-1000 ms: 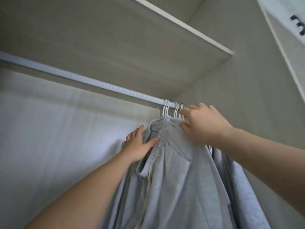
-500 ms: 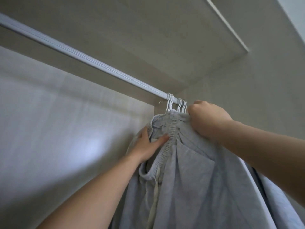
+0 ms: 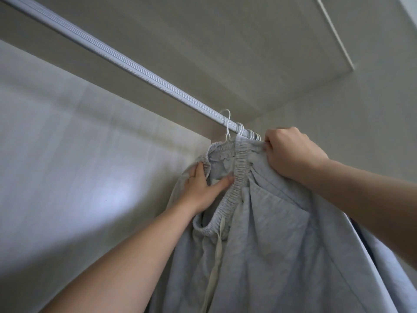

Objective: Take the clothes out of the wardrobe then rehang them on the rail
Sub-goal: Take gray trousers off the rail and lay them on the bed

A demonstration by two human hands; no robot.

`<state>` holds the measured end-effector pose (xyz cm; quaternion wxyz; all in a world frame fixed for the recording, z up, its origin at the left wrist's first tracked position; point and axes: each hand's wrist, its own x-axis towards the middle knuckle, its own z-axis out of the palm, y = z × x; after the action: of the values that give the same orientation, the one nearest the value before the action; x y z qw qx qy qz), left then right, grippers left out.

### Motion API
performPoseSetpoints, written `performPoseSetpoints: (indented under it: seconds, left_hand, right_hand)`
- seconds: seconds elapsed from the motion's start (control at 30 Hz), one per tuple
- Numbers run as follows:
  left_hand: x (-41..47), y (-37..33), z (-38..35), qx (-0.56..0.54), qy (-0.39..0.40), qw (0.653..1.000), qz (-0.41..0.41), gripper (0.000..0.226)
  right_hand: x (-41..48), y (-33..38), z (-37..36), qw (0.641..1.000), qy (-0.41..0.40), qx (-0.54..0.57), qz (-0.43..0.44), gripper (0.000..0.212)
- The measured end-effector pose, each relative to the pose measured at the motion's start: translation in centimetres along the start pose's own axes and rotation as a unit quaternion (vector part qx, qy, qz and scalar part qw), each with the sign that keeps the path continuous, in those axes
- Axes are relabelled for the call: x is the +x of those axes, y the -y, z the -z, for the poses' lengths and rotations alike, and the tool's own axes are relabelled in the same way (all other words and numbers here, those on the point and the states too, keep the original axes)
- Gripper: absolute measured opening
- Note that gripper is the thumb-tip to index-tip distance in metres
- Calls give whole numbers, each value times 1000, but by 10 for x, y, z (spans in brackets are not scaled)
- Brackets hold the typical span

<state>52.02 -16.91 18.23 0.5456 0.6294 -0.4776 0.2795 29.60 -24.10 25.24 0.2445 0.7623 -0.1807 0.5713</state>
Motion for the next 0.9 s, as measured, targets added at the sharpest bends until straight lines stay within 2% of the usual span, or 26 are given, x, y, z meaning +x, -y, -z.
performPoseSetpoints:
  seconds: [0.13,0.27,0.4,0.57,0.7,0.9]
  left_hand:
    - [4,-13,5,-7,-29,1000,-3,138]
    - [-2,-27,2,16,-68,997,-36,132]
    - [-12,-48,-6,28,-110,989,-98,111]
    - [-31,-95,-19,-40,-151,974,-165,73]
    - [-49,-147,-36,-80,-166,963,-197,41]
    - [-80,-245,-75,-64,-160,956,-239,40]
  right_hand:
    - [4,-3,11,999,-32,17,14,13]
    - [-8,-19,23,997,-62,34,22,19]
    - [-32,-48,44,997,-68,44,20,18]
    - [-77,-89,84,997,-71,30,20,22]
    - [-108,-127,131,996,-83,6,25,16]
    - [-157,-191,224,996,-81,-34,0,11]
